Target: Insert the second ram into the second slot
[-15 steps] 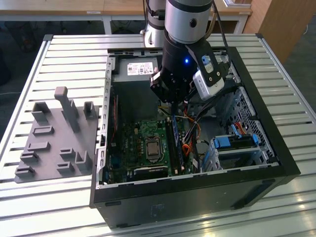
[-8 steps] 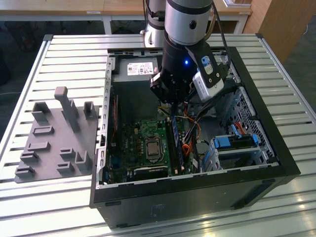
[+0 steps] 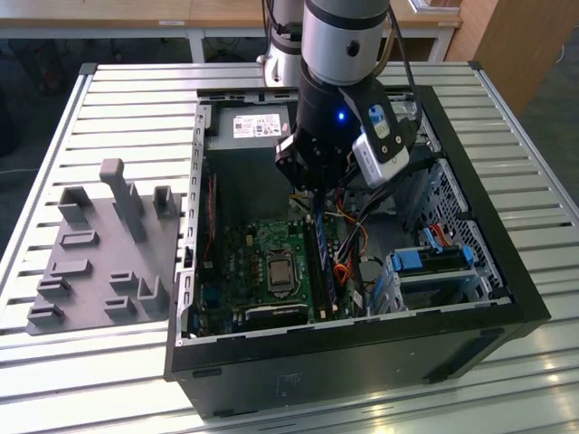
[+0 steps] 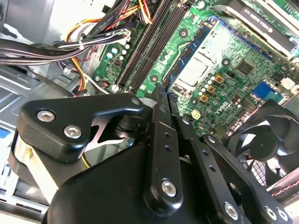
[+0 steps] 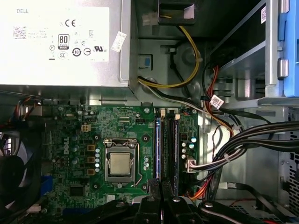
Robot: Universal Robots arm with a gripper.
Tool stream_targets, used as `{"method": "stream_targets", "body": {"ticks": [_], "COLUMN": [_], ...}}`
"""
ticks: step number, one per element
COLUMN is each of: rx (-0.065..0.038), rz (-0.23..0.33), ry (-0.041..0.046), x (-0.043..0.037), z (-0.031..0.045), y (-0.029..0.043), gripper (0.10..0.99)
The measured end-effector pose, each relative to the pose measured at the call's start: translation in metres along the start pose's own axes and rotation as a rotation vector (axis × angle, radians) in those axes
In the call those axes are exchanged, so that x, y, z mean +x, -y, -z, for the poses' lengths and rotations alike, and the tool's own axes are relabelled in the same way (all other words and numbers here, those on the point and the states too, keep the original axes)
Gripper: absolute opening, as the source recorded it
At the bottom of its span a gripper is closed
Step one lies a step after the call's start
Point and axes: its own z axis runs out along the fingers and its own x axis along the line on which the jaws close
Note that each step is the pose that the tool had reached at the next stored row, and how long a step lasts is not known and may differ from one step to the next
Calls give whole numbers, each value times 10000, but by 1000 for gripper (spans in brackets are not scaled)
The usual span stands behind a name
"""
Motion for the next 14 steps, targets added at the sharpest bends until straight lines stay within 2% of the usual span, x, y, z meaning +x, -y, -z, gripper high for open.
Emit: {"method": "stream_targets", "body": {"ticks": [14], "rx": [0], "rz": [0], "ry": [-2], "x": [0], "z": [-34], "y": [1], "gripper": [129]}}
